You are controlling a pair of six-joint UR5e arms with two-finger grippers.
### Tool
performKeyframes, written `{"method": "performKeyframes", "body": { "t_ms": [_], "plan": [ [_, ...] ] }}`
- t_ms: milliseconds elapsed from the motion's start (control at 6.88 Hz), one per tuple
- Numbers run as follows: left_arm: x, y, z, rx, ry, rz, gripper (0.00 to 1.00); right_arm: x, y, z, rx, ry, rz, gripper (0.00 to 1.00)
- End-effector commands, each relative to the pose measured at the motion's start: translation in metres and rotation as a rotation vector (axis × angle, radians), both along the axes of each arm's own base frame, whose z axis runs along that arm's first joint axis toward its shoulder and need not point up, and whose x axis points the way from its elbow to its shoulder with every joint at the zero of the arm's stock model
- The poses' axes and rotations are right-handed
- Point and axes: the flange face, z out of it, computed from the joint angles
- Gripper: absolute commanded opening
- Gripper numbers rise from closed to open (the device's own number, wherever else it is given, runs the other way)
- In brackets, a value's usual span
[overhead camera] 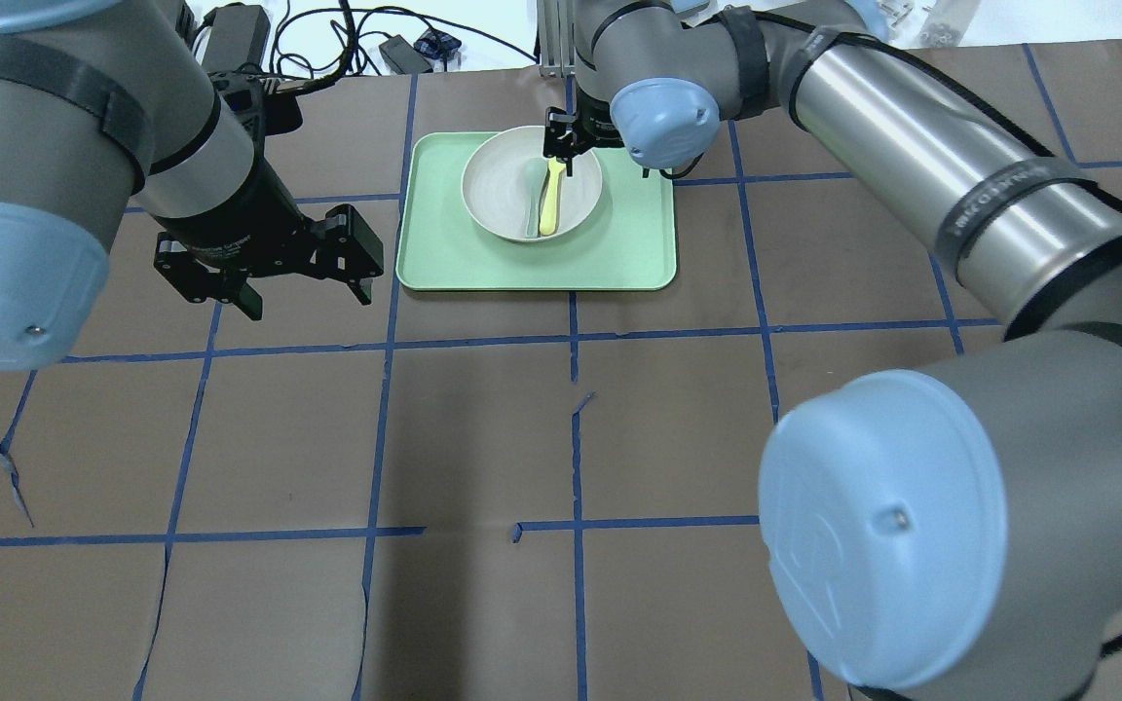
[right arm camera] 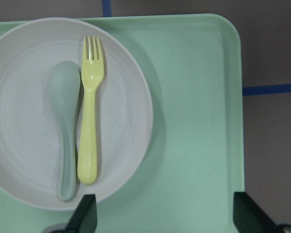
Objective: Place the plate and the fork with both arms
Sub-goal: 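Reach the right gripper down into the plate over the yellow fork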
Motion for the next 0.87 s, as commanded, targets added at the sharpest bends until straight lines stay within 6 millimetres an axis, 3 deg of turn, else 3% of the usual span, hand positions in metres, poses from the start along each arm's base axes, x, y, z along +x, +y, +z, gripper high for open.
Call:
{"method": "performKeyframes", "body": {
  "t_ms": [0, 145, 436, 581, 726],
  "plan": [
    [0.000, -0.002, 0.000, -0.010, 0.002, 0.006, 1.00, 0.020, -0.028, -0.027, -0.036, -0.042, -0.011, 0.87],
    [0.000, -0.003, 0.000, -0.018, 0.003, 0.006, 1.00, 0.024, -0.030, -0.039, -0.029, -0.069, -0.004, 0.73],
    [0.000, -0.003, 0.000, -0.018, 0.003, 0.006, 1.00, 0.037, -0.027, -0.056, -0.029, -0.074, 0.017, 0.68],
    [0.000, -0.003, 0.000, -0.018, 0.003, 0.006, 1.00, 0.038, -0.026, -0.064, -0.020, -0.071, 0.017, 0.58],
    [0.000, -0.003, 0.000, -0.018, 0.003, 0.008, 1.00, 0.041, -0.025, -0.066, -0.015, -0.075, 0.020, 0.58]
  ]
}}
